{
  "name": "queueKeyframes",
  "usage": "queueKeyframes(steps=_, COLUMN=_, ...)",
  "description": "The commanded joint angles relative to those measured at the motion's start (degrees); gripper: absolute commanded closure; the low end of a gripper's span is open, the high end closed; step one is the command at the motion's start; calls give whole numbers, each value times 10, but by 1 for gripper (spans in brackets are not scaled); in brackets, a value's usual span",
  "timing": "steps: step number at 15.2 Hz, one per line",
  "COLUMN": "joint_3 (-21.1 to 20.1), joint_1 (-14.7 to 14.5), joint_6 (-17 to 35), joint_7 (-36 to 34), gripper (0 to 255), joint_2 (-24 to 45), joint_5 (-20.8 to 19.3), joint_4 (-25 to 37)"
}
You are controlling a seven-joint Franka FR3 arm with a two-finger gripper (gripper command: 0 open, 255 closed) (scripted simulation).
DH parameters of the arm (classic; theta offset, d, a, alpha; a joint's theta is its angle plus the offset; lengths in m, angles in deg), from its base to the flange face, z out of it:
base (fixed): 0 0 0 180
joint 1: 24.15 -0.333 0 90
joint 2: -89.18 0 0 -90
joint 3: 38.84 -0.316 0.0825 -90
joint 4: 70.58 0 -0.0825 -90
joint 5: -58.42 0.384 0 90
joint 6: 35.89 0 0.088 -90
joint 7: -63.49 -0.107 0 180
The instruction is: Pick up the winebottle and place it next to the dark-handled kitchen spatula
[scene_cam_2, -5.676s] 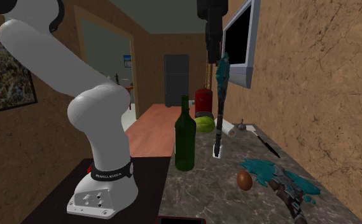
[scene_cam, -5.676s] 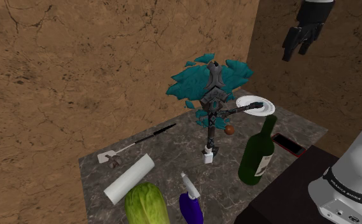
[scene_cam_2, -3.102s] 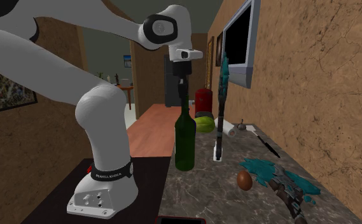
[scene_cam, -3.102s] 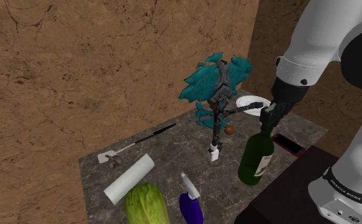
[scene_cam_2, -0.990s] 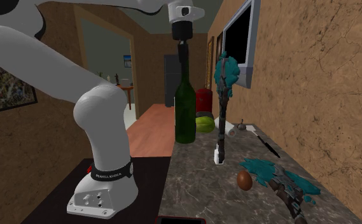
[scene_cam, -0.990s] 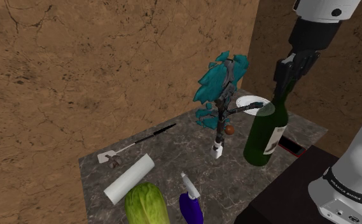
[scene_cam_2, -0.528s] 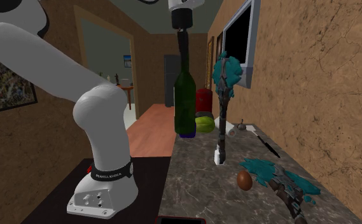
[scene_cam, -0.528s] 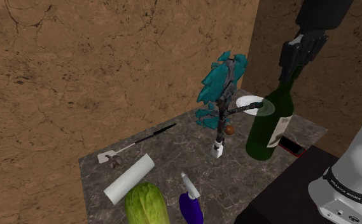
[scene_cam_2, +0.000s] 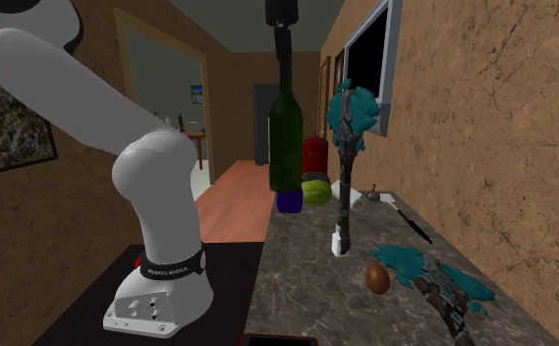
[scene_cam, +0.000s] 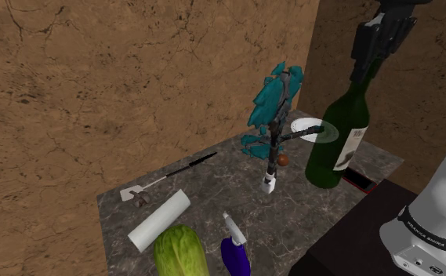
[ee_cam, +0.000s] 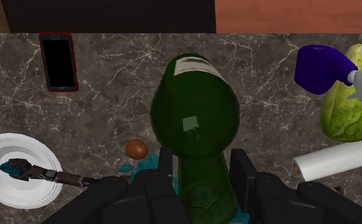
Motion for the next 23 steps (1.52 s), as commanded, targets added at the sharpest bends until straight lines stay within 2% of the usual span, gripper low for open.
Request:
queueKeyframes(steps=1, joint_3=2, joint_1=1, joint_6=-14, joint_7=0, gripper=255, joint_2=7, joint_5=-2, joint_4=21)
queueKeyframes(steps=23, joint_3=5, joint_1=17, joint_6=-166, joint_7=-13, gripper=255, joint_2=124, joint_5=-20, joint_4=289)
